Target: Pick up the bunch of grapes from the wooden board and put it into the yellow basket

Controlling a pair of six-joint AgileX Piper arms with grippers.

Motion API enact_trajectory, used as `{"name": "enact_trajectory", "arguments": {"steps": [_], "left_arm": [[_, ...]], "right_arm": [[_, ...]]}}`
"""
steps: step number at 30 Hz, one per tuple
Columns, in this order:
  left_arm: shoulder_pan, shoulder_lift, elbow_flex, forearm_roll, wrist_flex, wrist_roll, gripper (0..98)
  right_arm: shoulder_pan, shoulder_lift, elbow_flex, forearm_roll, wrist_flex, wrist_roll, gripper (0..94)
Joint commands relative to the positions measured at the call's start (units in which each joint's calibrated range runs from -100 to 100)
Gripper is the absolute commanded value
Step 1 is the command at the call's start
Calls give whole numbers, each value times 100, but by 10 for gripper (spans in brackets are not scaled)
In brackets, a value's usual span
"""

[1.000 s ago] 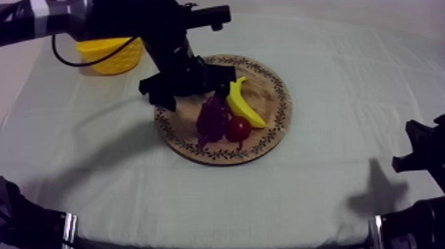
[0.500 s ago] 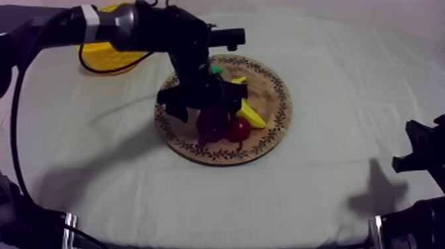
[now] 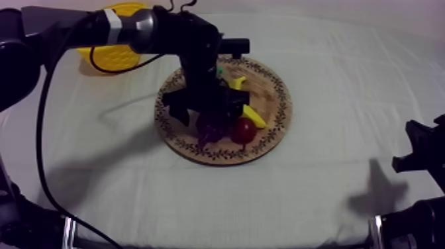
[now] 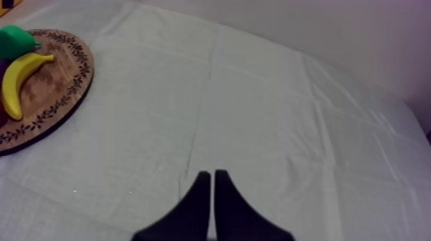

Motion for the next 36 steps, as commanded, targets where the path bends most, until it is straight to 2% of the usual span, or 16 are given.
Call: {"name": "enact_trajectory", "arguments": {"steps": [1,12,18,20,29,36], "left_arm": [[2,45,-46,3,63,-11,876],[11,103,-134,12,112,-52,759],[7,108,-123,19,101,-54,520],[5,110,-130,21,97,-67,475],[18,41,-81,6,40,-67,445],[26,-582,294,-48,-38,-51,444]], "right_arm": [[2,3,-4,-2,0,-2,3],[2,3,-4,-2,0,-2,3],[2,3,-4,-2,0,-2,3],[2,3,-4,-2,0,-2,3],[2,3,-4,-2,0,-2,3],[2,3,-4,-2,0,-2,3]]}}
